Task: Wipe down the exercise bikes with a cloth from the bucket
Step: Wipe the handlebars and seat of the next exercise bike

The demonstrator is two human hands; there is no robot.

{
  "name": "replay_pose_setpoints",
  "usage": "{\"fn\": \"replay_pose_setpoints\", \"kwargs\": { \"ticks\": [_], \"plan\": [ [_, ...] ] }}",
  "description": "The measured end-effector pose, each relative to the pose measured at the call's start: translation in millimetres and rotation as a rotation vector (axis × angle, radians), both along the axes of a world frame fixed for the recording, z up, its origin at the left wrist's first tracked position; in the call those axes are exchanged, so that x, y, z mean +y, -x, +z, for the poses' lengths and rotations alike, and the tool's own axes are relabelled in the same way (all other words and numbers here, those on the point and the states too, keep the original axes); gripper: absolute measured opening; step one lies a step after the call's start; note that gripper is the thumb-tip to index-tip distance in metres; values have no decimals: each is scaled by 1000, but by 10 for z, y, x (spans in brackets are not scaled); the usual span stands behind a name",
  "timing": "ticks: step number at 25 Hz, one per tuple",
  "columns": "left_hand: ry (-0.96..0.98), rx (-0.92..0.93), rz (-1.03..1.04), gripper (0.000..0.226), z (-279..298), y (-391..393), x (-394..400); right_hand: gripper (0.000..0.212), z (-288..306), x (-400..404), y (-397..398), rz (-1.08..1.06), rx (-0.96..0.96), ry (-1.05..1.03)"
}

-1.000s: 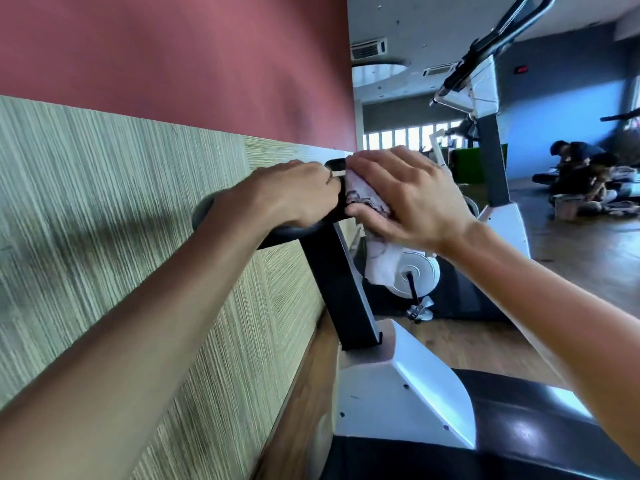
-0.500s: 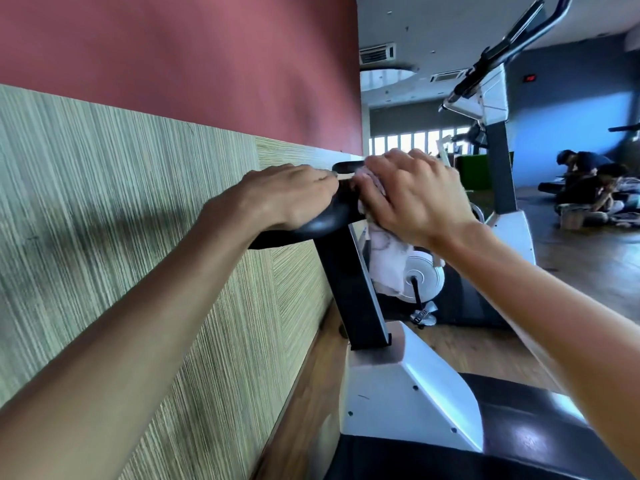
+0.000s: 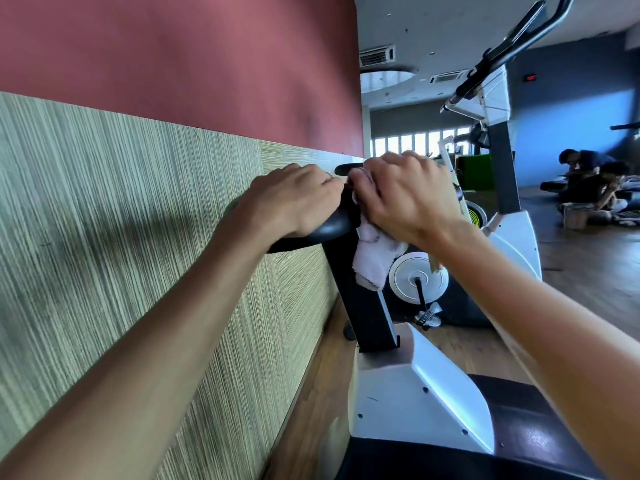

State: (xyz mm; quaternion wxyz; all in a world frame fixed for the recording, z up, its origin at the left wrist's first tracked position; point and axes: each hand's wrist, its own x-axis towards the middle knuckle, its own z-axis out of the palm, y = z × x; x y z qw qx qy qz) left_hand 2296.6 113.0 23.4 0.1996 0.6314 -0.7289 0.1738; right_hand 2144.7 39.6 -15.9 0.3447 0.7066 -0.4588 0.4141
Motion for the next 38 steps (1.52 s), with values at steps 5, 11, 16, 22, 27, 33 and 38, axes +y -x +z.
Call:
{"fn": "replay_pose_setpoints", "kwargs": {
  "ticks": [5, 11, 16, 22, 27, 33, 38],
  "plan": [
    [-205, 282, -141, 41, 116, -392, -74, 56, -44, -20, 384, 50, -154, -32],
    [-374, 387, -169, 46, 265, -549, -480, 55, 350, -151, 343, -92, -75, -392],
    [-31, 699, 20, 43, 194, -495, -494, 64, 576, -381, 143, -156, 90, -706],
    [-54, 1005, 283, 35, 211, -634, -645, 70, 862, -317, -386, 37, -28, -1005],
    [-199, 1112, 312, 48, 224, -617, -692, 80, 759, -381, -403, -145, -38, -1103],
    [-151, 1272, 328, 57, 242, -623, -679, 72, 789, -1156, -994, -70, -95, -1180],
    [-47, 1298, 278, 59, 181, -648, -692, 51, 874, -1436, -1415, 172, 117, -1197]
  ]
}}
